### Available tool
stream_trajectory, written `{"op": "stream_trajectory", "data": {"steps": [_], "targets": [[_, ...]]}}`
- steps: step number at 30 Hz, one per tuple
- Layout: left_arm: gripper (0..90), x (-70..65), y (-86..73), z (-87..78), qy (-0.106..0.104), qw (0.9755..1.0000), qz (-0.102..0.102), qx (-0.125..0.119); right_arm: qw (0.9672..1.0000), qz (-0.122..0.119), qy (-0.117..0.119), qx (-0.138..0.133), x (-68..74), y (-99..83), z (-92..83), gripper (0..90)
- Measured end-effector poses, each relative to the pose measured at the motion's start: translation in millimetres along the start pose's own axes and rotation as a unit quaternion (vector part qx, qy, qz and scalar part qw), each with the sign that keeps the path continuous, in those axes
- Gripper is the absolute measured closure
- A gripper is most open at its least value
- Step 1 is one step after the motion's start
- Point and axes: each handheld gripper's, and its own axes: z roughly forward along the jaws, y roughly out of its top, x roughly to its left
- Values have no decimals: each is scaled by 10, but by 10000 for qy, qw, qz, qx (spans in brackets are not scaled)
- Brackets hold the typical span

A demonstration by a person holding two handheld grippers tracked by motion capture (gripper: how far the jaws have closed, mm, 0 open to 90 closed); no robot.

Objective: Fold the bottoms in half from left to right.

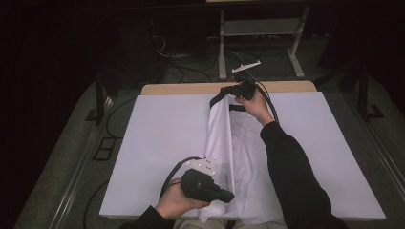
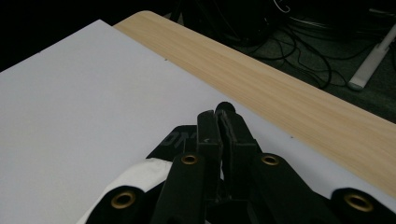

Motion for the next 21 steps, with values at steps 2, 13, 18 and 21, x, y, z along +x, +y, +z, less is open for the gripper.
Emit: {"op": "stream_trajectory", "data": {"steps": [2,13,18,21], "targets": [[881,1,62,49,-41,10000,77,13,10000,3,16,29,-26,-5,-22,849],[882,58,227,337,-265,9994,222,36,10000,38,45,72,-151,-62,-171,849],[881,70,279,451,-331,9991,271,79,9999,-8,-18,133,-212,-103,-249,849],[881,81,315,544,-371,9988,295,80,9999,41,-16,112,-266,-143,-301,849]]}}
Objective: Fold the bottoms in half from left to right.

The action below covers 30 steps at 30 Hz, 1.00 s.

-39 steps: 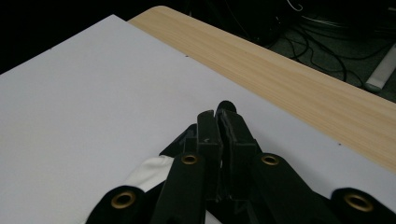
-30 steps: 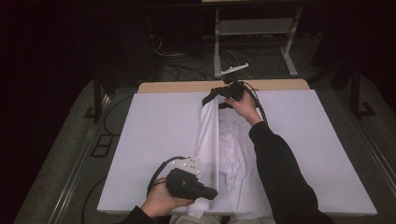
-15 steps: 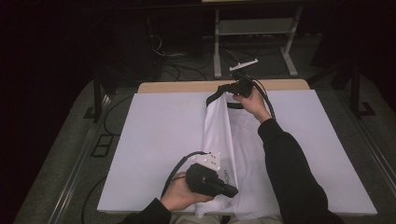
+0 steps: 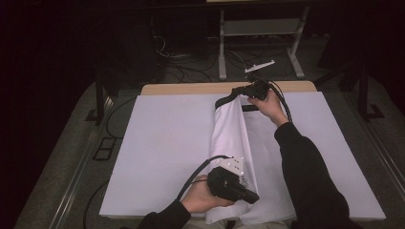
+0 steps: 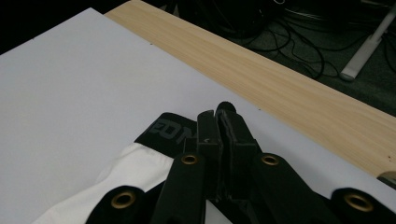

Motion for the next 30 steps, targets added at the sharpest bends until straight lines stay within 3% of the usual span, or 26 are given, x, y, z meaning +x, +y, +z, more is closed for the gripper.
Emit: {"op": "stream_trajectory", "data": {"steps": [5,20,30], "targets": [[881,36,50,136,-63,10000,18,-56,9998,182,62,41,-110,-90,-77,849],[881,127,264,535,-197,9996,55,-171,9999,31,-70,109,-357,-287,-249,849],[881,216,342,742,-238,9994,-34,-251,9999,-45,-106,65,-493,-347,-362,849]]}}
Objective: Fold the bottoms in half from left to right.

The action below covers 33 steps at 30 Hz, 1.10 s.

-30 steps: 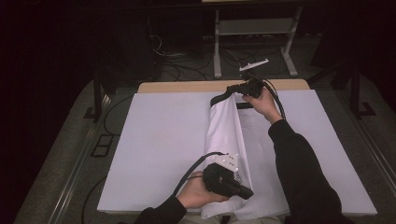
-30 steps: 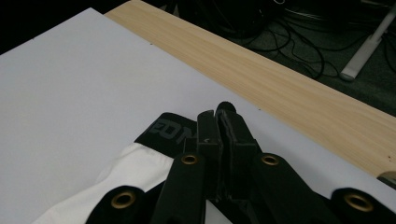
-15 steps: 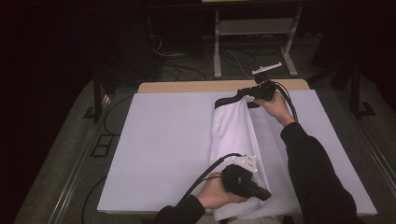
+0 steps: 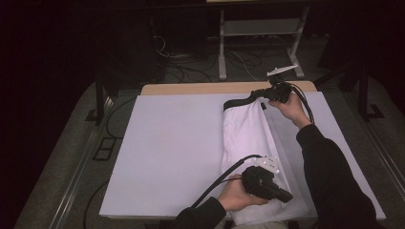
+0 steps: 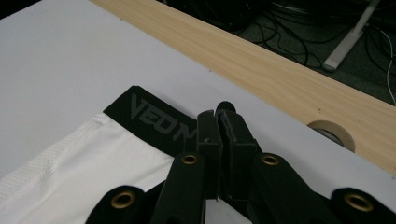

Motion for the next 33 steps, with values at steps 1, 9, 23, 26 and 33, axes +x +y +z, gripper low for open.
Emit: {"op": "stream_trajectory", "data": {"steps": [1,9,23,26,33], "targets": [[881,8,1,17,-7,10000,-15,13,10000,18,-5,20,-13,-13,-3,849],[881,87,-4,192,-51,9998,-179,92,9999,-23,-1,156,-103,-88,18,849],[880,181,29,395,-82,9994,-330,99,9996,54,-39,265,-238,-209,36,848],[881,202,27,431,-64,9992,-397,82,9996,16,-38,281,-241,-232,54,848],[877,220,2,507,-116,9988,-450,155,9996,33,-19,272,-257,-278,57,848]]}}
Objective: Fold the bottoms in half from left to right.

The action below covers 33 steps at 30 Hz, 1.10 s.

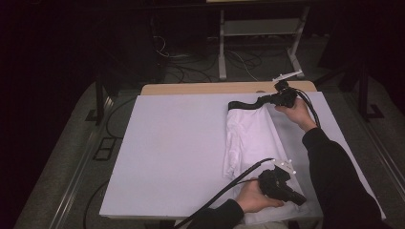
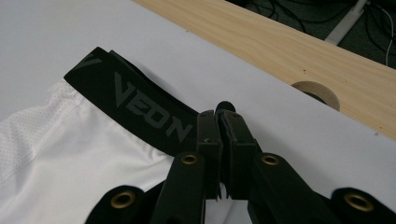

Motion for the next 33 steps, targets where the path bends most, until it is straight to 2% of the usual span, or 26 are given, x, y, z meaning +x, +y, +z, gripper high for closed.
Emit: {"op": "stream_trajectory", "data": {"steps": [2,3,4,6,7,8,11,14,15,17,20,21,23,24,26,30,33], "targets": [[838,3,-4,9,-49,10000,-25,-36,10000,36,-1,14,-7,-7,-2,838],[762,2,-3,11,-55,9999,-14,-108,10000,77,8,12,-9,-9,-3,820],[700,-5,-2,7,-20,9999,-5,-133,9998,190,-2,6,-15,-14,-4,760],[629,-27,-1,-19,113,9997,20,-195,9996,285,-6,-44,-17,-20,-10,698],[583,-27,-1,-19,113,9997,20,-195,9996,282,9,-53,-8,-24,-16,656],[550,-42,-1,-48,247,9994,46,-225,9996,272,-13,-65,2,-29,-23,590],[423,-56,-1,-114,479,9984,-19,-296,9993,351,59,-104,18,-40,-49,456],[333,-48,3,-178,516,9977,-100,-433,9991,352,215,-108,31,-38,-89,305],[287,-46,4,-199,497,9976,-81,-477,9990,360,244,-95,41,-31,-103,244],[234,-49,16,-242,599,9968,-52,-529,9991,304,264,-100,65,-23,-136,141],[173,-44,29,-288,640,9962,-40,-595,9993,257,237,-146,92,-19,-171,125],[137,-34,47,-342,714,9952,-74,-666,9992,278,228,-190,112,-17,-204,74],[93,-33,60,-390,899,9933,18,-722,9990,303,226,-226,127,-21,-223,0],[57,-36,68,-420,1048,9919,78,-712,9991,284,210,-222,134,-23,-234,0],[5,-35,73,-468,1213,9900,133,-704,9990,288,199,-295,152,-34,-261,0],[0,-13,78,-601,1384,9869,123,-816,9985,315,226,-377,188,-60,-297,0],[0,-1,76,-680,1461,9857,140,-824,9986,281,234,-391,232,-74,-311,0]]}}
